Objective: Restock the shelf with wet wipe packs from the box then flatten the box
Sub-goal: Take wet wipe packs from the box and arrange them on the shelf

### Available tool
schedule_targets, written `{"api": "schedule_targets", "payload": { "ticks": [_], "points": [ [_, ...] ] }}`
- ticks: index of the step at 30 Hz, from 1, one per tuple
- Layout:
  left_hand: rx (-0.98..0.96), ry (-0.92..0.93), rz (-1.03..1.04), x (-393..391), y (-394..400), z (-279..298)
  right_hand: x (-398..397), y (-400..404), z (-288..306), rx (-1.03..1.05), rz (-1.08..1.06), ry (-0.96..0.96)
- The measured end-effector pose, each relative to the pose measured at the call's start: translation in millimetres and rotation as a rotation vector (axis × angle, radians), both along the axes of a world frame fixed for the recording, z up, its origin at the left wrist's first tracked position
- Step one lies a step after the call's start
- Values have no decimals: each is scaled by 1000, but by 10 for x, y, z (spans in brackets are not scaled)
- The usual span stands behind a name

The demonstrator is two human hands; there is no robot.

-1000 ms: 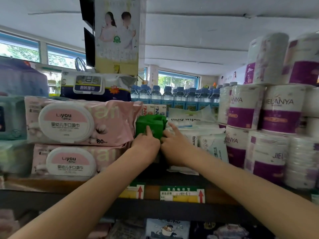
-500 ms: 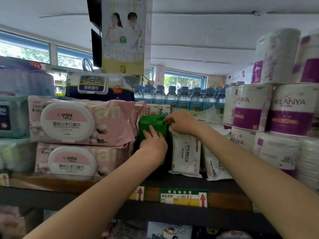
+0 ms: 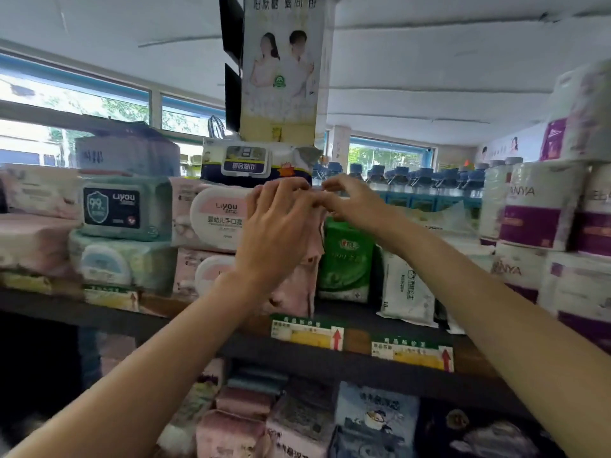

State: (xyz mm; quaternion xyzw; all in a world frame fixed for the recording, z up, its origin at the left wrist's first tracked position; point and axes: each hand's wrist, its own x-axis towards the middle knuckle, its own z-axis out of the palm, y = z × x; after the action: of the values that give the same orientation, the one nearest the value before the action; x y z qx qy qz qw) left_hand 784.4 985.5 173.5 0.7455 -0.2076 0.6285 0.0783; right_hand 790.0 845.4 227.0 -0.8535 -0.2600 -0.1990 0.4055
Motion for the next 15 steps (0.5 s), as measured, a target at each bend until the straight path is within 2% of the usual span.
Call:
{"api": "schedule_targets", "payload": {
  "ticks": [2,4,6,9,12,14,15],
  "points": [
    [-116,33,-24,-49,299,19,-13,193,-44,87,3,57],
    [-274,129,-70,-86,636,24,6,339,-109,123,-70,24],
    [-429,267,-119,-48,999,-7,29,456,-205,194,-178,-15],
    [-578,527,-170,32,1451,-47,-19,601,-320,426,-252,16],
    [-495,616,-356,38,1720,-93,-111,677,-381,462,-273,10],
    [-303,595,-482,-13,1786,-90,-161,716,-389,332,-314,-1],
    [-193,600,-479,-29,1788,-83,-171,738,-389,281,-338,-14]
  ]
}}
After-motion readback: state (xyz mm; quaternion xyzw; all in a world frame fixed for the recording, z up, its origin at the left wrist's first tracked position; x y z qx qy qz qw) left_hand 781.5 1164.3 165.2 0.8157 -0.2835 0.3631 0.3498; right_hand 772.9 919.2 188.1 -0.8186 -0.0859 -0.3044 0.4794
